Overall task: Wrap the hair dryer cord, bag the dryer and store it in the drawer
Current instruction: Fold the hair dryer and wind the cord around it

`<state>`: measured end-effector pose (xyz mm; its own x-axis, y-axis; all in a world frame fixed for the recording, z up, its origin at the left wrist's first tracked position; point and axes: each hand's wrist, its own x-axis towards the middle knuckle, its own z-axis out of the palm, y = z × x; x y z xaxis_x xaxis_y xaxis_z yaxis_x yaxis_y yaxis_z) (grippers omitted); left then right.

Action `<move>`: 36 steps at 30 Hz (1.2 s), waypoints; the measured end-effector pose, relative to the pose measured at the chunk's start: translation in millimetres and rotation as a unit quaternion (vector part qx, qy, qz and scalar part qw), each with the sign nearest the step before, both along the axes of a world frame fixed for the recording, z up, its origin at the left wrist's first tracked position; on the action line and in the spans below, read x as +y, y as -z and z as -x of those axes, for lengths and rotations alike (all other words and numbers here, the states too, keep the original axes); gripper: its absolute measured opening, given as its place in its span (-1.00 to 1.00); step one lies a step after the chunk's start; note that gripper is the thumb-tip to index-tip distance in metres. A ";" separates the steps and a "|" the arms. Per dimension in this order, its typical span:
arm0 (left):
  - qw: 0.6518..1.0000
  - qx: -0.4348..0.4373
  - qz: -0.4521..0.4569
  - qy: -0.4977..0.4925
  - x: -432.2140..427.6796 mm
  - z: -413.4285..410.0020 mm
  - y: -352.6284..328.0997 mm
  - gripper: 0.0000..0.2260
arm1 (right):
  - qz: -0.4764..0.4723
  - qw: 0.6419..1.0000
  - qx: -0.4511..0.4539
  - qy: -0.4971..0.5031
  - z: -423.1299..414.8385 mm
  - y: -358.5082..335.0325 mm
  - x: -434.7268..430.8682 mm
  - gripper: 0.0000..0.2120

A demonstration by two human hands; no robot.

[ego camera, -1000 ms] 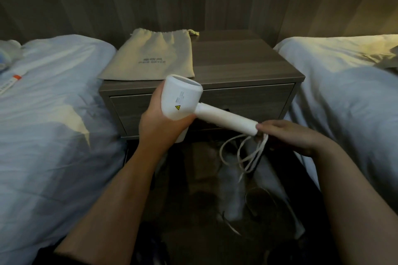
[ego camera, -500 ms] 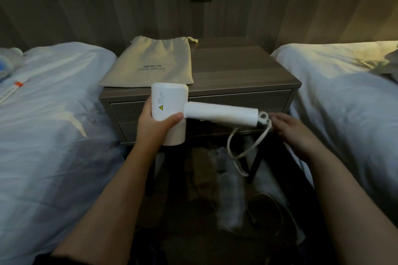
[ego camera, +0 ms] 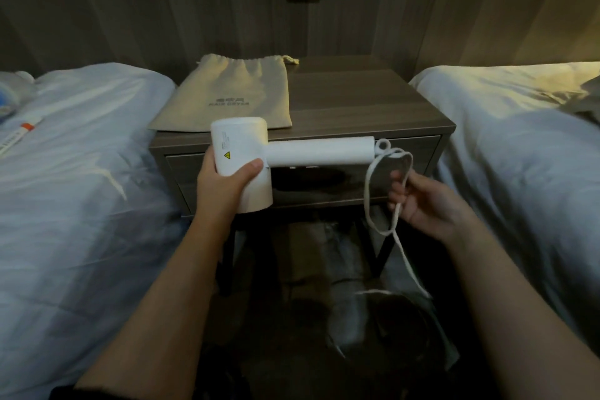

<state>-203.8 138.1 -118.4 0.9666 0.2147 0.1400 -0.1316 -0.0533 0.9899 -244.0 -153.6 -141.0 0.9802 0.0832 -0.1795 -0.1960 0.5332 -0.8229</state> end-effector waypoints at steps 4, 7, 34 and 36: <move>0.995 -0.043 -0.041 -0.079 2.1 0.4 -1.0 -0.37 | 0.050 0.986 -0.005 0.159 -3.6 0.7 -0.3 -0.88; 0.993 -0.047 -0.073 -0.076 -1.7 4.1 -2.7 -0.33 | 0.144 0.944 -0.029 0.296 -7.8 1.5 4.1 -0.75; 0.960 -0.028 -0.258 0.110 -6.5 9.4 3.6 -0.25 | 0.607 0.782 -0.096 0.103 6.0 -5.3 27.4 -0.67; 0.959 -0.025 -0.254 0.126 -13.3 9.2 6.7 -0.20 | 0.612 0.782 -0.116 -0.003 9.7 -6.0 40.9 -0.61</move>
<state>-213.1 124.7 -125.1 0.9683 -0.1321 0.2120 -0.2497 -0.4871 0.8369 -253.7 -112.8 -135.0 0.9985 -0.0065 0.0542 0.0352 -0.6831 -0.7295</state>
